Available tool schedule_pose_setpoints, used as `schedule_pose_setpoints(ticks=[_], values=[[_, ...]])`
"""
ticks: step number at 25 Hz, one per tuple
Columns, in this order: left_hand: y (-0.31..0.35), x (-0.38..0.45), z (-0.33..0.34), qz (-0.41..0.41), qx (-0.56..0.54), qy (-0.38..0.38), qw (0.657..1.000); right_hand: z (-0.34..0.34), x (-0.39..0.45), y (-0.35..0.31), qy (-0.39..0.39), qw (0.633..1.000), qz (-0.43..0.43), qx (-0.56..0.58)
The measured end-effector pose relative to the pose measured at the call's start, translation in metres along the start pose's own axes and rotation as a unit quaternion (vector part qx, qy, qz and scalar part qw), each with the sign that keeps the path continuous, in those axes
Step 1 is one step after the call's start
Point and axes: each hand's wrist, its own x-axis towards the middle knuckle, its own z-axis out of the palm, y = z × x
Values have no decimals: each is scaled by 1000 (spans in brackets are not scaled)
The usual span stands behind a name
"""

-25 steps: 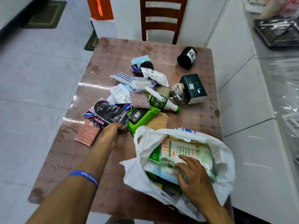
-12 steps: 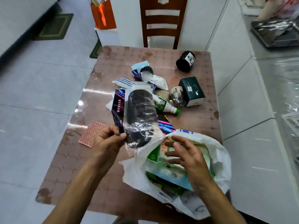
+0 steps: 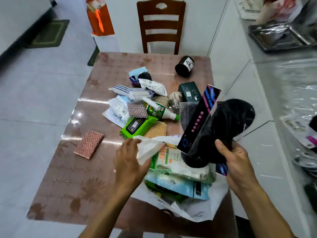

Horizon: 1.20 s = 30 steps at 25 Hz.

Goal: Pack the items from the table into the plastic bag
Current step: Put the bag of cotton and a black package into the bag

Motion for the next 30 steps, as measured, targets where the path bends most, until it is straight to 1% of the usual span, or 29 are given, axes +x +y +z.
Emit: schedule_pose_setpoints(ticks=[1, 2, 3, 4, 5, 6, 7, 8, 9, 10, 11, 12, 13, 14, 15, 16, 17, 18, 19, 20, 21, 23, 24, 25, 26, 28, 29, 30], values=[[-15, 5, 7, -32, 88, -3, 996, -6, -4, 0, -14, 998, -36, -52], [-25, 12, 11, -81, 105, -29, 991, -9, -9, -1, -41, 990, -77, -107], [-28, 20, 11, -134, 64, -59, 987, -12, -14, 2, -87, 974, -122, -170], [-24, 28, 8, -175, -6, -75, 982, -12, -17, 7, -140, 947, -157, -242], [-17, 34, 4, -197, -77, -76, 974, -9, -18, 14, -187, 899, -198, -342], [-7, 37, 0, -199, -130, -72, 969, -5, -18, 24, -232, 832, -237, -444], [1, 37, -4, -184, -158, -64, 968, -2, -16, 36, -269, 765, -256, -526], [9, 35, -10, -165, -176, -53, 969, 1, -14, 43, -260, 736, -257, -569], [15, 32, -17, -149, -192, -42, 969, 4, -13, 42, -222, 746, -243, -579], [18, 28, -25, -144, -203, -29, 968, 6, -12, 35, -182, 786, -216, -550], [18, 21, -34, -140, -195, -6, 971, 6, -12, 25, -159, 847, -176, -475], [17, 12, -44, -125, -147, 41, 980, 3, -11, 16, -158, 901, -127, -383], [14, 1, -51, -75, -78, 97, 989, 1, -11, 8, -173, 933, -75, -308], [11, -13, -54, 21, -11, 142, 990, -4, -10, 5, -194, 940, -45, -278], [13, -30, -52, 139, 29, 136, 980, -7, -9, 7, -216, 932, -27, -289], [17, -50, -43, 248, 53, 71, 965, -8, -7, 13, -234, 914, -28, -330], [16, -68, -29, 328, 99, -24, 939, -6, -6, 20, -242, 897, -28, -368], [12, -81, -12, 376, 165, -112, 905, -5, -5, 29, -251, 886, -26, -388], [7, -89, 7, 386, 218, -185, 877, -4, -5, 36, -261, 882, -14, -392], [2, -91, 21, 377, 253, -228, 861, -3, -5, 40, -273, 879, -4, -391], [0, -88, 29, 374, 263, -245, 855, -3, -4, 39, -288, 874, 5, -390], [-1, -78, 29, 380, 222, -241, 865, -5, -2, 32, -325, 857, 21, -399], [0, -75, 25, 380, 191, -239, 873, -4, -2, 30, -351, 834, 28, -426], [2, -75, 19, 382, 176, -239, 875, 3, 0, 33, -380, 787, 28, -486], [4, -75, 14, 382, 165, -243, 876, 12, 1, 41, -407, 719, 25, -563], [6, -72, 8, 375, 152, -249, 880, 33, 3, 66, -435, 565, 14, -701], [4, -69, 8, 366, 153, -248, 884, 41, 2, 75, -429, 510, -7, -745], [2, -66, 9, 353, 153, -245, 890, 45, 1, 80, -408, 484, -32, -774]])
